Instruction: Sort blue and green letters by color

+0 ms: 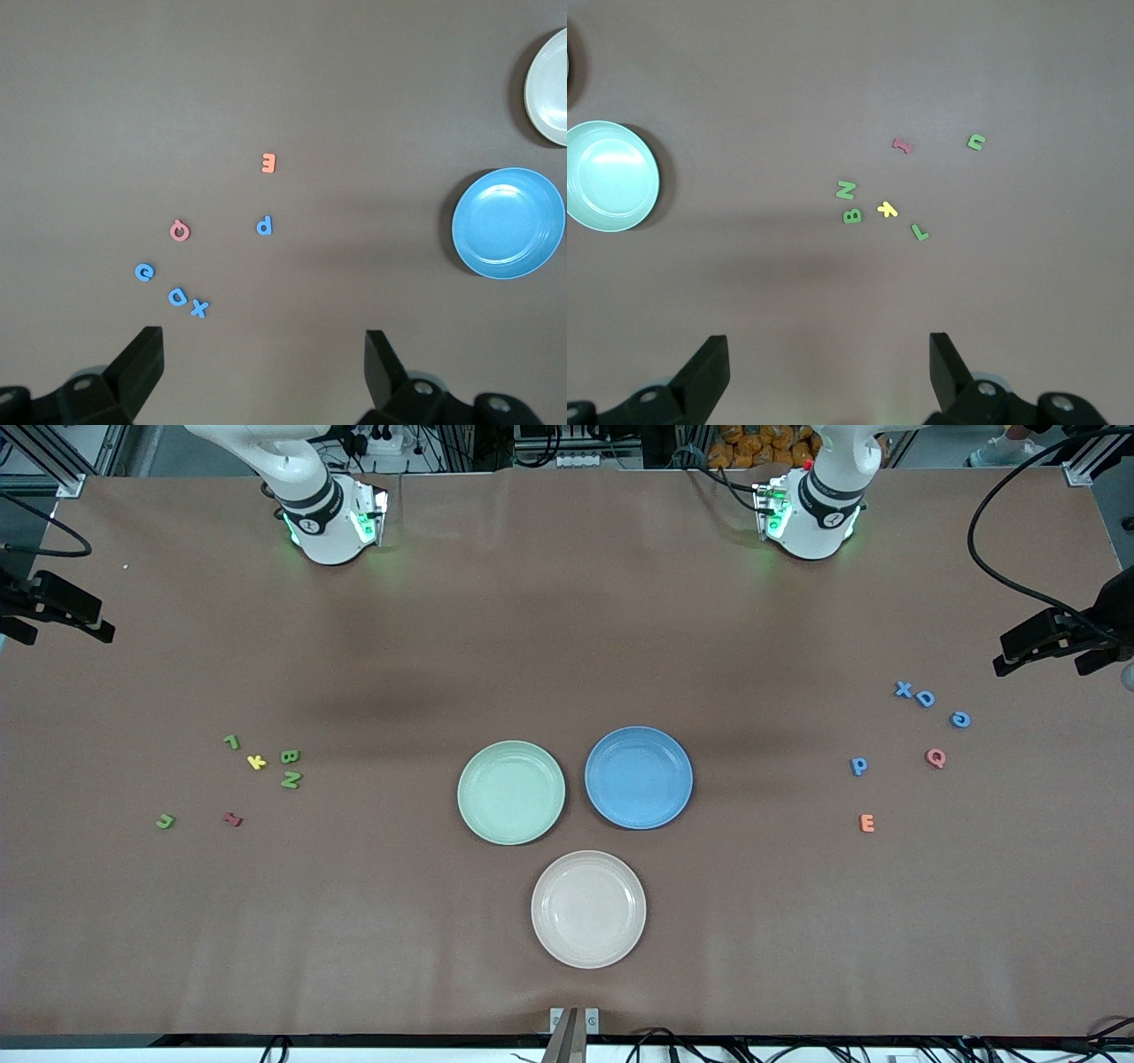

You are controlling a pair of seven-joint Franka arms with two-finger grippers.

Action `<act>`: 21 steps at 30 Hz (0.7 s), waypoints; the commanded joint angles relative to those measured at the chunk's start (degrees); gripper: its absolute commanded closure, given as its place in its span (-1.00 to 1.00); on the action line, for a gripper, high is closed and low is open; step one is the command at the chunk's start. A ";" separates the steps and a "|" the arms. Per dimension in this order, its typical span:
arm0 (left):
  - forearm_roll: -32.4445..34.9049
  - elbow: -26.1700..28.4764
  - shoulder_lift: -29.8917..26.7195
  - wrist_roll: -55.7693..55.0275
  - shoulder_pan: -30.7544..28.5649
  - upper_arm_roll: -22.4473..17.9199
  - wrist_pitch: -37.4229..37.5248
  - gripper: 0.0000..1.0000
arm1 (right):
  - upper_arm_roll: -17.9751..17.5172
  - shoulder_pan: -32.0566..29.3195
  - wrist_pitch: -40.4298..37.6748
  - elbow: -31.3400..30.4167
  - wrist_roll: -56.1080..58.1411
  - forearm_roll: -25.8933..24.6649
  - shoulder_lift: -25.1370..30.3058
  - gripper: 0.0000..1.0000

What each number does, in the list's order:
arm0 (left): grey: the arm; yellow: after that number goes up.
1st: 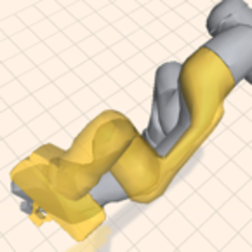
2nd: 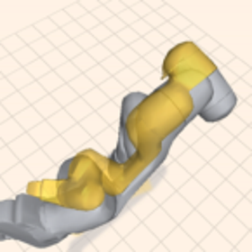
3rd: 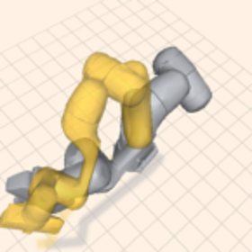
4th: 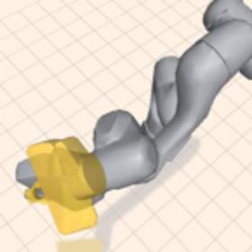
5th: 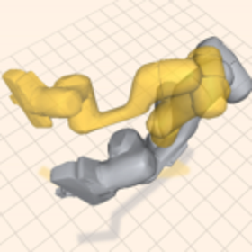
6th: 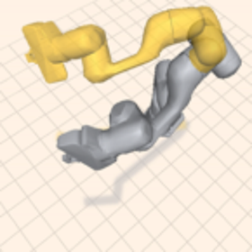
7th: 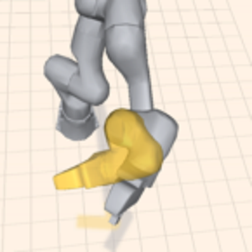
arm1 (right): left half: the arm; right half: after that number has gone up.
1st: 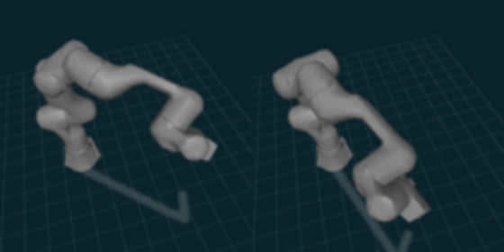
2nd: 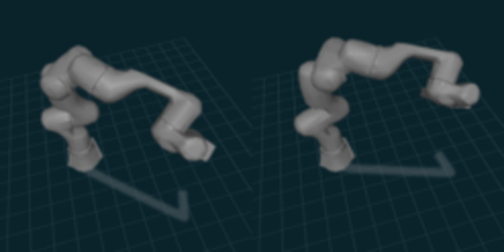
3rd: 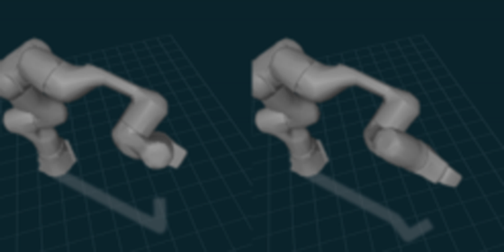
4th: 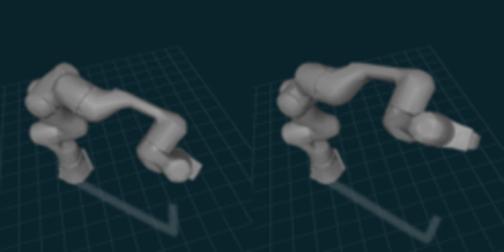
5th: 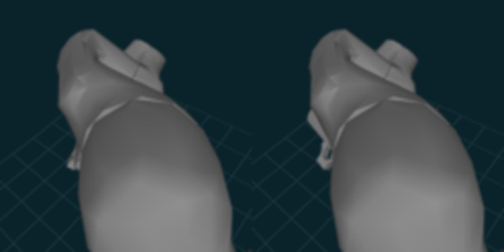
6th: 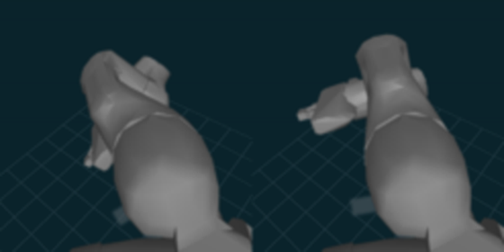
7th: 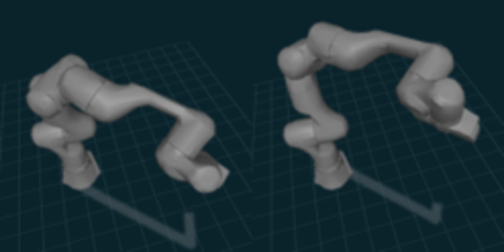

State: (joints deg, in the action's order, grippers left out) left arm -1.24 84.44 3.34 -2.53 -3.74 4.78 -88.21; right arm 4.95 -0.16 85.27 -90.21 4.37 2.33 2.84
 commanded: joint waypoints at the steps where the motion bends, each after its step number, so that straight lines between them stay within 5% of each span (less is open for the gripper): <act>1: 0.97 0.28 -0.52 -0.90 0.58 -0.21 0.14 -1.00 | 0.06 0.16 0.42 -2.34 -0.50 -0.05 1.20 -1.00; 10: 1.32 0.19 -0.43 -1.77 0.84 -0.21 0.06 -1.00 | 0.06 0.16 2.70 -5.33 -0.50 -0.05 1.29 -1.00; 21: 5.36 0.19 -1.05 -2.21 0.67 0.14 -0.03 -1.00 | -0.12 0.95 13.69 -17.55 -0.76 -0.31 5.51 -1.00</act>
State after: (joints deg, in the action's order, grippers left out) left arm -0.32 84.44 3.33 -3.41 -3.51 4.79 -88.21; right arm 4.88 0.04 95.66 -101.36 4.37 2.33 4.29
